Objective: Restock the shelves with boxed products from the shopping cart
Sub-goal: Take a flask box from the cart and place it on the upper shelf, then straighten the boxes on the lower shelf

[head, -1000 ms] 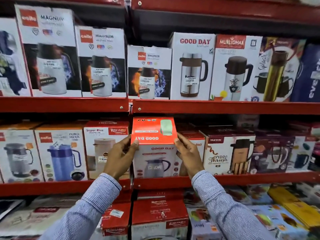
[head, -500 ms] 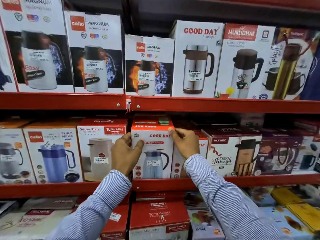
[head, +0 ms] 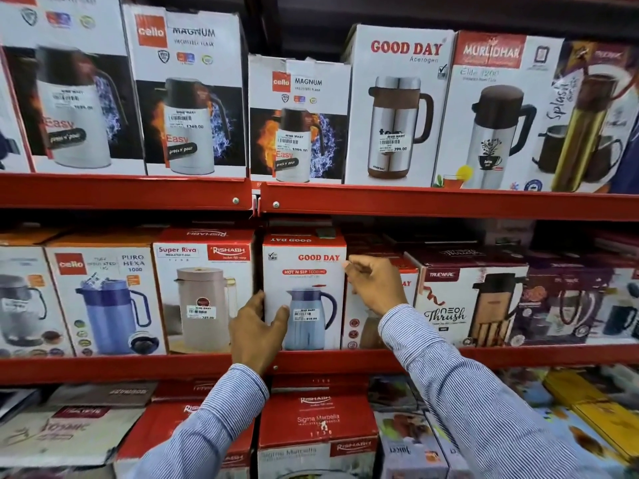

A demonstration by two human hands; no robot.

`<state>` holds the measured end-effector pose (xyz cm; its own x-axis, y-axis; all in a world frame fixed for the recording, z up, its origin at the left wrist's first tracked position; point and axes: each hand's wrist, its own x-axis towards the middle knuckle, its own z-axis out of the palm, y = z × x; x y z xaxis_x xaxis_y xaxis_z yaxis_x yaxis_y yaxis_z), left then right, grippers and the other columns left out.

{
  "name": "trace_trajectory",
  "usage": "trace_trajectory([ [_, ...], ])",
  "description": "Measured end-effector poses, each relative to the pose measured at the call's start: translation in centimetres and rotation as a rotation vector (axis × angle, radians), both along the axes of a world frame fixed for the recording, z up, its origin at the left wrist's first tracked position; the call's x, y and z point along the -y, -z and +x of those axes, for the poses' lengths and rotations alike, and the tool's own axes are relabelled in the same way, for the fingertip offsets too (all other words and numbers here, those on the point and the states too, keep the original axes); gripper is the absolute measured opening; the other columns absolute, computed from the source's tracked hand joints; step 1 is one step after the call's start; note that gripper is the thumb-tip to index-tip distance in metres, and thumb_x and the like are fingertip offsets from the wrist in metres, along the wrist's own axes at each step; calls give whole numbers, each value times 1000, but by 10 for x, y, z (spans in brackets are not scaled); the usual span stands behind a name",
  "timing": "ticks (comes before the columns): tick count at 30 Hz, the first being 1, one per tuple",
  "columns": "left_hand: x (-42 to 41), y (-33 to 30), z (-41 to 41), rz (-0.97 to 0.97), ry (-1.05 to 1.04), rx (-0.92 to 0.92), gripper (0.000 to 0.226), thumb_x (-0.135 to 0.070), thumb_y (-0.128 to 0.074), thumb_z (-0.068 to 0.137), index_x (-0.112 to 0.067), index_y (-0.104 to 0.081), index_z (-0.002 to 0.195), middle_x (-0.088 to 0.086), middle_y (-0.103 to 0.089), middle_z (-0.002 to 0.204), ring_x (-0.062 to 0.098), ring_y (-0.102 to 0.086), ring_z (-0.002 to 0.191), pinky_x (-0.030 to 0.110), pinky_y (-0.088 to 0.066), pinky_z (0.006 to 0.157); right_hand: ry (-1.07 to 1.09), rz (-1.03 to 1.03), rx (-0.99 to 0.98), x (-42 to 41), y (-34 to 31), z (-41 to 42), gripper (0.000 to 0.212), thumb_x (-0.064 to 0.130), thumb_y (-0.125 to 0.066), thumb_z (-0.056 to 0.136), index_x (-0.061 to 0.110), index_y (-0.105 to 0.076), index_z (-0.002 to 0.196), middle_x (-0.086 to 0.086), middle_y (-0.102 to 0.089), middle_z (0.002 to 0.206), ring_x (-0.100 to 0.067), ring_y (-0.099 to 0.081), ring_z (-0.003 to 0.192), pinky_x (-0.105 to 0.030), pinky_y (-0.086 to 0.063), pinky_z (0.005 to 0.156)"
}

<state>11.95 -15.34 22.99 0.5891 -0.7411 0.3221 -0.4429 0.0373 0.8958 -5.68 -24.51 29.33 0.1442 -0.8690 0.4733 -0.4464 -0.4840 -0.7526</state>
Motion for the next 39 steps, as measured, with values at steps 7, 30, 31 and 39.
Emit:
trace_trajectory([
  [7,9,14,3,-35,-20,42,74,-51,-58,77,-14,-49,141,8,-66,133,31,-72,104,49,-59,90,-44,36,-30,-5,0,-3,34,22,-60,91,15,-65,123,-5,-72,119,-18,-68,106,-37,-50,101],
  [30,-10,13,-2,1,30,92,74,-46,-62,79,-13,-46,144,6,-68,129,23,-69,107,45,-55,98,-90,31,78,-24,11,-7,38,17,-57,93,14,-59,130,5,-65,125,-6,-58,107,-24,-44,98],
  [31,-17,16,-4,-15,26,89,65,-38,-65,83,-12,-52,140,7,-70,124,17,-68,104,41,-55,98,-87,26,104,-27,17,-12,39,17,-58,92,16,-59,130,5,-65,126,-6,-59,108,-25,-46,99],
  [39,-106,137,-17,140,-16,-144,18,-9,-67,88,-7,-74,105,7,-77,95,18,-71,86,33,-59,86,-2,292,185,-71,157,-64,37,14,-61,91,10,-61,127,-7,-68,124,-18,-63,112,-34,-51,99],
])
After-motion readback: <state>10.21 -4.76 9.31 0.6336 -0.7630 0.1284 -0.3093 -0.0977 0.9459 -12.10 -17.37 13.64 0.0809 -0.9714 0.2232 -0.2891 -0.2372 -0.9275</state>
